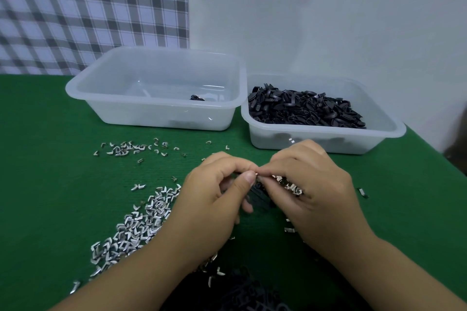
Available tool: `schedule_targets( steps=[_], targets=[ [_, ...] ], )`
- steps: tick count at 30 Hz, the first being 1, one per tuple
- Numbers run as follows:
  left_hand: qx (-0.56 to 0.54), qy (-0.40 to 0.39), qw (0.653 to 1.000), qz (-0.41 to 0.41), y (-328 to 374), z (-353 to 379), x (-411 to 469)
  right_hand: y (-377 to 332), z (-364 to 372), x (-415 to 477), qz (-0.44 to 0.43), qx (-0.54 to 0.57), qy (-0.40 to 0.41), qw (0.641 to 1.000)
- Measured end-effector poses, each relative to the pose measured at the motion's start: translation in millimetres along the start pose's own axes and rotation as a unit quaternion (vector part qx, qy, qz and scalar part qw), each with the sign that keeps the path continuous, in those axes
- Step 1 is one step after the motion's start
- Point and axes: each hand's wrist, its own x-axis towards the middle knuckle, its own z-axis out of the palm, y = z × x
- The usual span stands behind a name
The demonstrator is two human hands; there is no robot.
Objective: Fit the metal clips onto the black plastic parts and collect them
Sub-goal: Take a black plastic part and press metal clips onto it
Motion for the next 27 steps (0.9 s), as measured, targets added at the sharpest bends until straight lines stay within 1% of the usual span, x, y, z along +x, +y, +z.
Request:
schedule_targets(
  steps=[3, 8, 11, 13, 15, 18, 20, 22, 27],
  targets=[
    [-0.016, -0.004, 1.0, -0.004, 1.2, -0.8, -0.2, 2.4, 0.7, -0.7, -0.006, -0.005, -0.001, 1.0],
    [-0.09, -0.013, 0.994, -0.054, -1.3, -1.6, 1.2, 4.4, -0.4, -1.5, -0.012, -0.016, -0.007, 1.0],
    [-0.111, -0.013, 0.991, -0.074, -1.6, -1.5, 0.9, 3.3, -2.0, -0.7, -0.001, -0.028, -0.022, 0.999],
    [-0.103, -0.002, 0.992, -0.072, -0.5, -0.5, 0.0, 1.9, -2.2, -0.5, 0.022, -0.025, -0.04, 0.999],
    [-0.092, 0.025, 0.993, -0.066, 0.6, 0.6, 0.2, 0.5, -2.5, -0.2, 0.062, -0.005, -0.045, 0.997],
    [-0.101, 0.071, 0.99, -0.063, 1.0, 0.2, 2.4, -1.0, -3.2, 0.7, 0.133, 0.051, -0.037, 0.989],
    [-0.11, 0.083, 0.988, -0.063, 0.8, -0.1, 3.2, -1.5, -3.3, 1.4, 0.165, 0.087, -0.044, 0.981],
    [-0.117, 0.085, 0.988, -0.061, 0.5, 0.4, 3.0, -2.5, -3.0, 1.6, 0.183, 0.106, -0.051, 0.976],
    [-0.117, 0.084, 0.988, -0.056, 0.8, 1.2, 2.5, -5.0, -3.7, 1.7, 0.208, 0.126, -0.041, 0.969]
  ],
)
